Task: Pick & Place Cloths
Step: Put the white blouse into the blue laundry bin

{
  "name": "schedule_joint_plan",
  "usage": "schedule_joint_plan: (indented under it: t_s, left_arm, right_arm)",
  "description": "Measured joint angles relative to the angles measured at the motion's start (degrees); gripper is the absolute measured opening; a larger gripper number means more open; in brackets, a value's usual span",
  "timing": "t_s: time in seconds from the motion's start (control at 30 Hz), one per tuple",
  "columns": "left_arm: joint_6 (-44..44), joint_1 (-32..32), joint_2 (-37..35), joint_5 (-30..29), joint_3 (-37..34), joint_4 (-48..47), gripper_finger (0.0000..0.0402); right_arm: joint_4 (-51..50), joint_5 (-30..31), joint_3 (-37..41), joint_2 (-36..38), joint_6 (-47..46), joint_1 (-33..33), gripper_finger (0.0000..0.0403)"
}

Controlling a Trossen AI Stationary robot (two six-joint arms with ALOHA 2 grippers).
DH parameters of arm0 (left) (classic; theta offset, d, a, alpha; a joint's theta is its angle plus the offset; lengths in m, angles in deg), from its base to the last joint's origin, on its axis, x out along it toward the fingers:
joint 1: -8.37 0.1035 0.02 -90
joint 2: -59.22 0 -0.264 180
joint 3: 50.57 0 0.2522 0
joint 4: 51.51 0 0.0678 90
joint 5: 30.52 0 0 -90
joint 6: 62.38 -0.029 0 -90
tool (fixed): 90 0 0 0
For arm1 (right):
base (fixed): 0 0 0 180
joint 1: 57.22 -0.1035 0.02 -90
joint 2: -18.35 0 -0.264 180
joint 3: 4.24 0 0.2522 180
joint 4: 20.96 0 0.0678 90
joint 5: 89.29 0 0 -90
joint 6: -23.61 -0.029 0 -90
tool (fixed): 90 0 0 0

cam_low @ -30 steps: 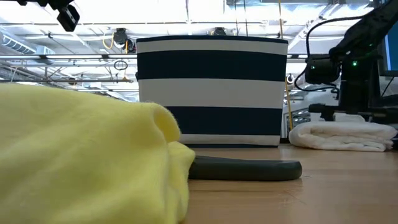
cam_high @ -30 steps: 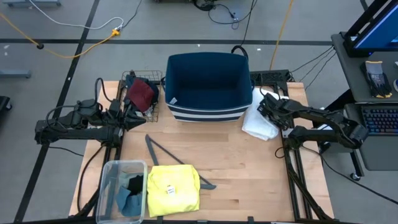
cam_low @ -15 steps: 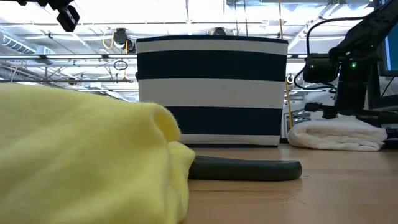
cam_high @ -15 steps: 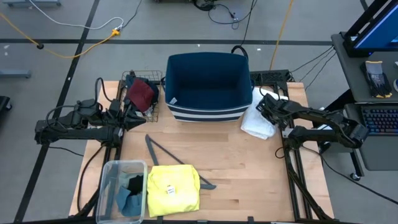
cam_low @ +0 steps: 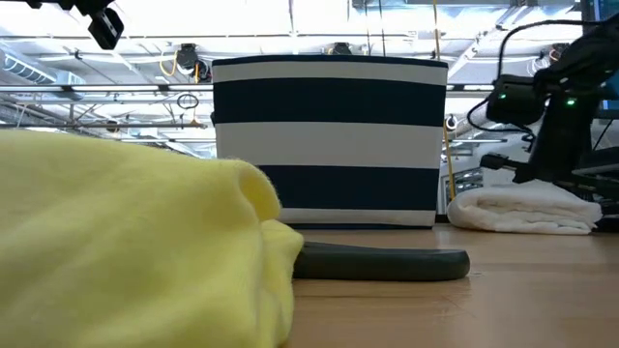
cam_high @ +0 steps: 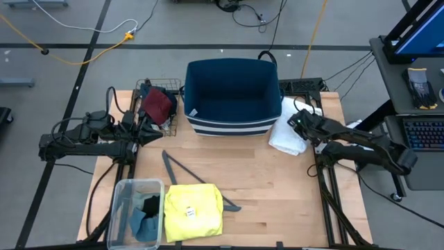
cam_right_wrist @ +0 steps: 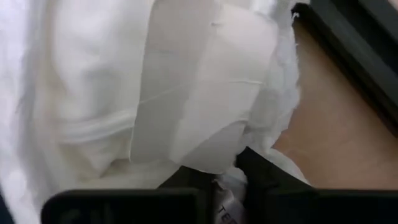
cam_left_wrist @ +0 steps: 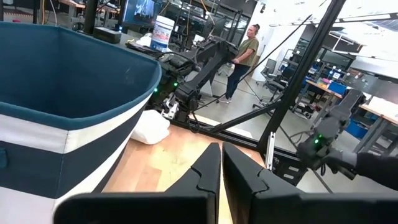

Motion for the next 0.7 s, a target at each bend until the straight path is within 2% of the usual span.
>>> schedule_joint_plan:
  t_s: [0.2,0.3,0.47,0.7]
  left_arm:
    - [-0.2,0.0,0.0,0.1,0.0,0.0,0.0003]
    - [-0.4,0.0,0.0,0.1,0.0,0.0,0.0008]
    - [-0.5,0.0,0.0,0.6,0.0,0.0,0.0018]
    - [-0.5,0.0,0.0,0.6,0.0,0.0,0.0003]
  right_arm:
    - [-1.6,4.5,-3.9,9.5,1.8,-1.1,0.0025]
    - [-2.6,6.9,-6.2,12.3,3.9,-1.2,0.0025]
    - [-2.5,10.6,-11.8,14.7,8.0,-1.2,0.0025]
    - [-2.5,14.5,-22.7,15.0,17.0,-1.2,0.0025]
